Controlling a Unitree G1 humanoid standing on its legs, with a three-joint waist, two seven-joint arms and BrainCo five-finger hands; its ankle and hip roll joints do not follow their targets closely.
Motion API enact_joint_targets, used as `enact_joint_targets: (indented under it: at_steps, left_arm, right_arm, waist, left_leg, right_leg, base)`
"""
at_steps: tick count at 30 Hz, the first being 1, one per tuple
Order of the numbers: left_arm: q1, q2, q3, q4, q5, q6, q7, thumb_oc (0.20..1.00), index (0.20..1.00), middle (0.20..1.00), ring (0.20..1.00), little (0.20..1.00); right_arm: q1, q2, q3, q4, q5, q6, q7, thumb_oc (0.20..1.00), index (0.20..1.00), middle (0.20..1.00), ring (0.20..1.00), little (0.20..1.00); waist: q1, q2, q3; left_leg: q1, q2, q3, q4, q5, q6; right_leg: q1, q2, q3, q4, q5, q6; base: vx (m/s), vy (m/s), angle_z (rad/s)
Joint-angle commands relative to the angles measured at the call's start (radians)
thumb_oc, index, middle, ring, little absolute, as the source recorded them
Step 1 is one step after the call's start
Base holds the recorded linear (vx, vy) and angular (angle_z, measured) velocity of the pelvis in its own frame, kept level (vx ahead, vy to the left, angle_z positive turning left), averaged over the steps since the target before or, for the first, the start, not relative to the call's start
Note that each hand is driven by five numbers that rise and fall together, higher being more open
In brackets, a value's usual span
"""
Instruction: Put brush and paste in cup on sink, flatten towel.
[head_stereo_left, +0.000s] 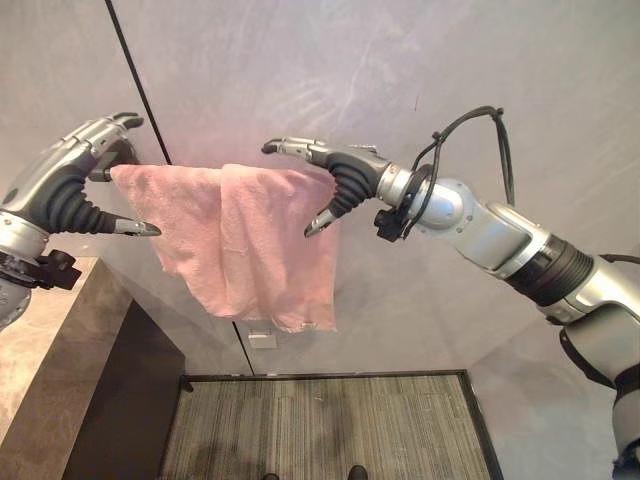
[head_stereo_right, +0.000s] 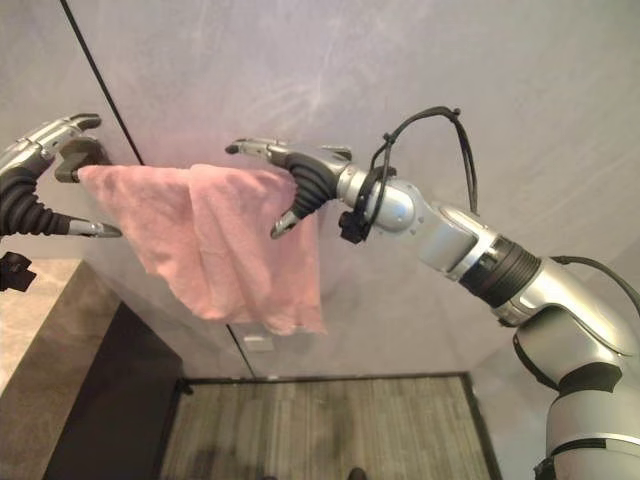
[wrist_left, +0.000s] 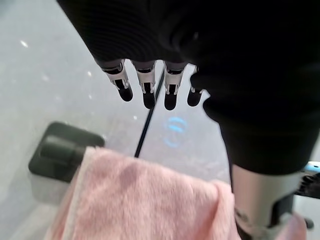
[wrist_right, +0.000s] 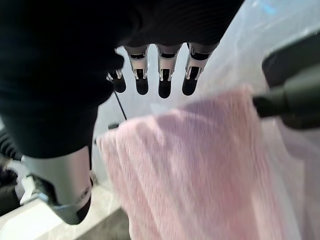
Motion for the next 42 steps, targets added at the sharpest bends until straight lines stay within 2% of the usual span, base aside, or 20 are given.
enact_joint_targets:
  at_steps: [1,11,17,21,22,28,35,37,42]
  left_arm:
    - [-0.076,0.084,-0.024,0.021,-0.049,-0.02,-0.008,1.0,1.0,1.0,1.0,1.0]
    - [-0.075,0.11,-0.061,0.027,-0.002,0.001,-0.054,1.0,1.0,1.0,1.0,1.0]
    - [0.025,0.157,-0.001,0.012,0.058,0.018,-0.116,1.0,1.0,1.0,1.0,1.0]
    - [0.169,0.202,0.098,-0.019,0.131,0.023,-0.188,1.0,1.0,1.0,1.0,1.0]
    - [0.225,0.197,0.148,-0.023,0.156,0.023,-0.192,1.0,1.0,1.0,1.0,1.0]
    - [0.318,0.181,0.226,-0.017,0.251,0.026,-0.197,1.0,1.0,1.0,1.0,1.0]
    - [0.444,0.176,0.346,-0.017,0.335,0.025,-0.22,1.0,1.0,1.0,1.0,1.0]
    - [0.539,0.155,0.435,-0.02,0.359,0.029,-0.233,1.0,1.0,1.0,1.0,1.0]
    - [0.588,0.132,0.482,-0.017,0.383,0.032,-0.231,1.0,1.0,1.0,1.0,1.0]
  right_arm:
    - [-0.108,0.022,0.045,0.009,-0.021,-0.041,-0.003,1.0,1.0,1.0,1.0,1.0]
    - [-0.111,0.039,0.092,0.018,-0.046,-0.034,0.034,1.0,1.0,1.0,1.0,1.0]
    - [-0.088,0.026,0.096,-0.001,-0.076,-0.032,0.053,1.0,1.0,1.0,1.0,1.0]
    - [-0.053,0.007,0.088,-0.035,-0.099,-0.033,0.073,1.0,1.0,1.0,1.0,1.0]
    - [-0.043,0.004,0.082,-0.049,-0.104,-0.034,0.078,1.0,1.0,1.0,1.0,1.0]
    - [-0.015,-0.02,0.064,-0.079,-0.116,-0.034,0.088,1.0,1.0,1.0,1.0,1.0]
    - [0.043,-0.104,0.025,-0.138,-0.128,-0.036,0.107,1.0,1.0,1.0,1.0,1.0]
    - [0.083,-0.142,0.003,-0.15,-0.144,-0.038,0.12,1.0,1.0,1.0,1.0,1.0]
    - [0.113,-0.168,-0.02,-0.167,-0.165,-0.039,0.132,1.0,1.0,1.0,1.0,1.0]
  waist:
    - [-0.018,-0.02,-0.039]
    - [-0.014,-0.027,-0.039]
    - [-0.009,-0.025,-0.041]
    - [-0.003,-0.021,-0.042]
    - [-0.001,-0.021,-0.041]
    - [-0.005,-0.022,-0.039]
    - [-0.003,-0.017,-0.04]
    - [-0.004,-0.019,-0.039]
    - [-0.008,-0.024,-0.037]
  left_leg:
    - [-0.036,-0.021,0.034,-0.03,0.013,0.065]
    - [-0.031,-0.02,0.037,-0.03,0.007,0.067]
    - [-0.027,-0.018,0.039,-0.03,0.002,0.068]
    - [-0.025,-0.014,0.044,-0.03,-0.003,0.068]
    - [-0.024,-0.014,0.045,-0.03,-0.004,0.068]
    - [-0.021,-0.013,0.047,-0.03,-0.007,0.069]
    - [-0.017,-0.012,0.046,-0.03,-0.009,0.07]
    - [-0.012,-0.008,0.048,-0.03,-0.013,0.07]
    - [-0.011,-0.006,0.048,-0.03,-0.013,0.069]
  right_leg:
    - [0.032,-0.112,-0.051,0.003,-0.075,0.085]
    - [0.034,-0.112,-0.05,0.003,-0.078,0.087]
    - [0.037,-0.111,-0.048,0.003,-0.079,0.089]
    - [0.036,-0.111,-0.045,0.003,-0.08,0.09]
    - [0.036,-0.11,-0.044,0.003,-0.08,0.09]
    - [0.038,-0.109,-0.044,0.003,-0.082,0.091]
    - [0.043,-0.109,-0.048,0.003,-0.084,0.09]
    - [0.047,-0.108,-0.049,0.003,-0.085,0.09]
    - [0.05,-0.107,-0.054,0.003,-0.088,0.09]
  base:
    - [0.01,0.007,-0.18]
    - [0.0,0.001,-0.03]
    - [0.0,0.0,0.0]
    - [0.0,0.0,0.0]
    - [0.0,0.0,0.0]
    - [0.0,0.0,0.0]
    - [0.0,0.0,0.0]
    - [0.0,0.0,0.0]
    - [0.0,0.0,0.0]
